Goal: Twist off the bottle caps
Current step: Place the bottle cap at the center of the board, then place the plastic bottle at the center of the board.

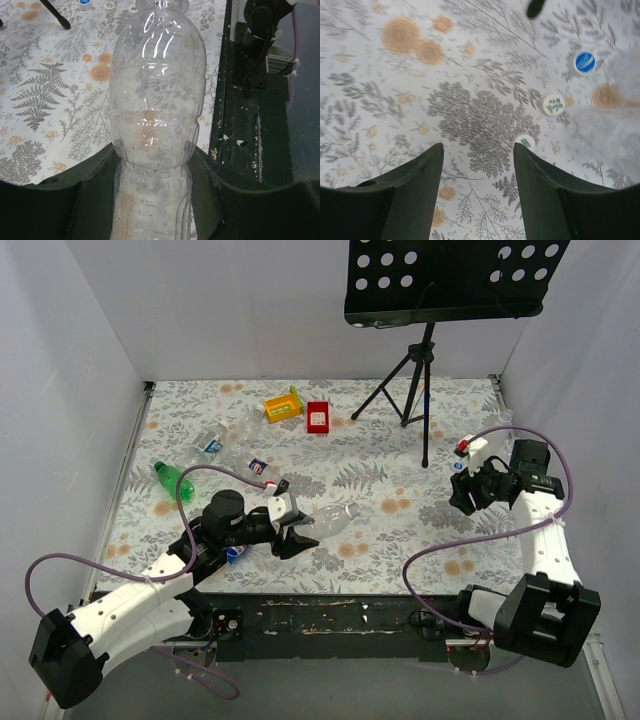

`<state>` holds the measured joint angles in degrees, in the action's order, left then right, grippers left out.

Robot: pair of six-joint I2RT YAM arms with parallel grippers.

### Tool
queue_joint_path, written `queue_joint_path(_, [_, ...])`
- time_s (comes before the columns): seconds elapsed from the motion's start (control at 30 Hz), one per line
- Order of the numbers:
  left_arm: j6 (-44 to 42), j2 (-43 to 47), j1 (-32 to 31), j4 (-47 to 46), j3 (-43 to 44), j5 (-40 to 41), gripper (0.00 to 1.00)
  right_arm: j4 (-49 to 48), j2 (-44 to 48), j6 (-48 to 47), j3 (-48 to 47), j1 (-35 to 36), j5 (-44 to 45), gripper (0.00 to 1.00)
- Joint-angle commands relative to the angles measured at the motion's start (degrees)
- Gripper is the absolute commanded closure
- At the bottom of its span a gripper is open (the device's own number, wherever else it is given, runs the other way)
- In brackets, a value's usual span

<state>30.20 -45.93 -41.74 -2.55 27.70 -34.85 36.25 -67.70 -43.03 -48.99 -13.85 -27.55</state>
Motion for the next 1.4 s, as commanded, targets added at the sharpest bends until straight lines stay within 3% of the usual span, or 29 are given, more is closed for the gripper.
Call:
queue_joint_path(0.0, [3.90,-1.52,0.08,-4.04,2.79,-4.78,0.86,14.97,6.52,-14.08,-5.93,0.22,-19.17,0.32])
queue_joint_path(0.17, [8.91,-3.37,0.08,-8.17,3.50,-6.37,0.86,26.21,11.54,-31.21,-6.55,0.22,-39.55,0.05])
queue_joint_path(0.23, [10.66,-3.99,-0.19,-9.23,3.58,-6.46,0.87,32.01,10.41,-37.63,-7.86,0.49,-45.72,0.03])
queue_joint_path(0.4, [12.08,-6.18,-1.94,-10.55,4.37,-5.76,0.87,38.81,5.31,-41.18,-11.04,7.24,-49.01,0.05])
queue_joint_path(0.57, [11.38,-10.57,-5.02,-11.25,6.13,-4.18,0.87,36.62,2.93,-37.58,-11.38,15.58,-47.25,0.06])
queue_joint_path(0.83, [10.15,-17.69,-8.36,-12.92,9.56,-2.59,0.87,36.26,-2.69,-33.88,-15.96,22.98,-45.84,0.09])
queue_joint_path(1.37, [10.32,-22.01,-9.42,-13.71,9.83,1.98,0.87,33.89,-5.07,-28.87,-17.45,27.21,-45.31,0.29])
